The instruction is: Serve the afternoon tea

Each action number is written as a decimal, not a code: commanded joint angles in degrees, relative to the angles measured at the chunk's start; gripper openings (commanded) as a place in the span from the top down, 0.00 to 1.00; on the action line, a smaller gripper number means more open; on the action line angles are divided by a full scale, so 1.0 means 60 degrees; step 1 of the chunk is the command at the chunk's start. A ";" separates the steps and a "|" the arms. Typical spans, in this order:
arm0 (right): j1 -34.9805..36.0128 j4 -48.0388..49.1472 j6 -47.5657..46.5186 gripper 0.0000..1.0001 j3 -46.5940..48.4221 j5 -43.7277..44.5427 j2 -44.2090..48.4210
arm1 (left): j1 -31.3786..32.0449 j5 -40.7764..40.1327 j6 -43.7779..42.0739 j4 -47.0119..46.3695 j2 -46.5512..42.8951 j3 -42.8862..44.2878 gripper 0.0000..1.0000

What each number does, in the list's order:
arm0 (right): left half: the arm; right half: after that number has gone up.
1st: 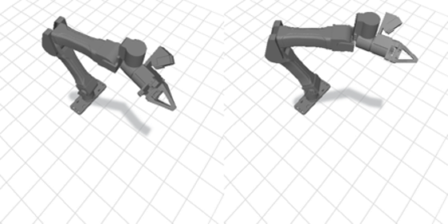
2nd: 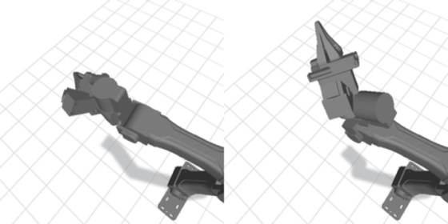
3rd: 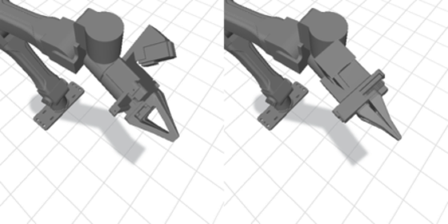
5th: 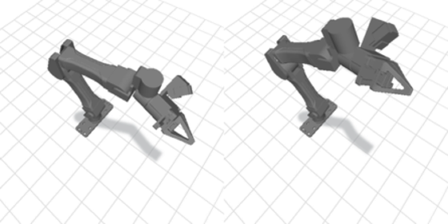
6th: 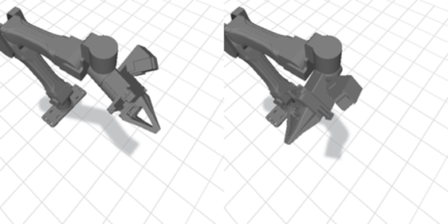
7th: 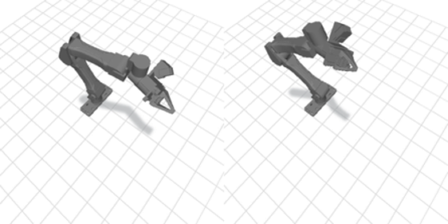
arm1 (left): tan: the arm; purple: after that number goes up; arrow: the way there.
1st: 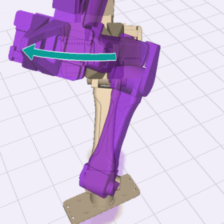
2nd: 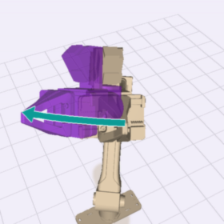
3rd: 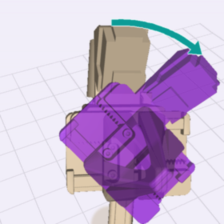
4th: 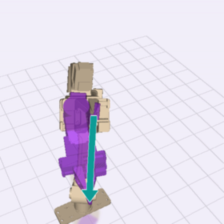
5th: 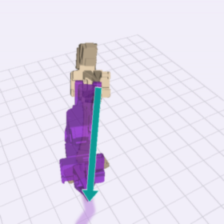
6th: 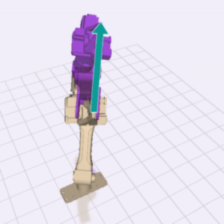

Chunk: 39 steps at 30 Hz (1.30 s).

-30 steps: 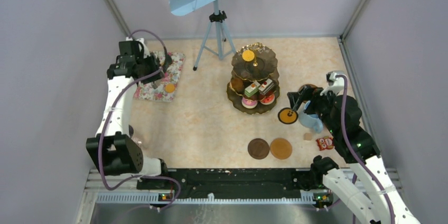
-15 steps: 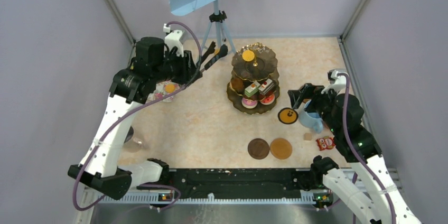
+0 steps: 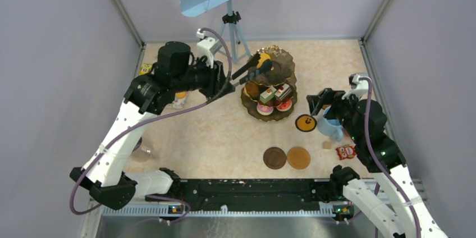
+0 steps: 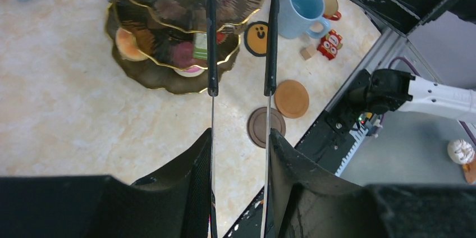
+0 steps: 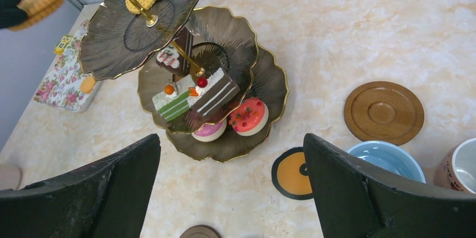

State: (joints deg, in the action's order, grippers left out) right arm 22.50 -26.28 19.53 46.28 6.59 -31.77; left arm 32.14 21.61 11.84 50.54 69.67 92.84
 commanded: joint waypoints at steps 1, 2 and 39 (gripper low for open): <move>0.0108 0.0124 -0.0069 0.04 0.0383 0.0167 0.0075 | 0.0715 0.0191 -0.0083 -0.1073 0.0277 -0.0160 0.74; 0.0112 0.0131 -0.0070 0.04 0.0381 0.0175 0.0079 | 0.0883 0.0116 -0.0096 -0.1153 0.0339 -0.0194 0.75; 0.0106 0.0020 -0.0089 0.04 0.0226 0.0176 0.0218 | 0.2217 -0.2592 -0.0387 -0.1871 0.0677 -0.0353 0.54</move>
State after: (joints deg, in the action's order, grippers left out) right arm 22.50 -27.57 19.53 46.28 7.68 -30.63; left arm 45.19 7.77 11.18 41.95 78.04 90.19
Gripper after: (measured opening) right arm 0.960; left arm 0.506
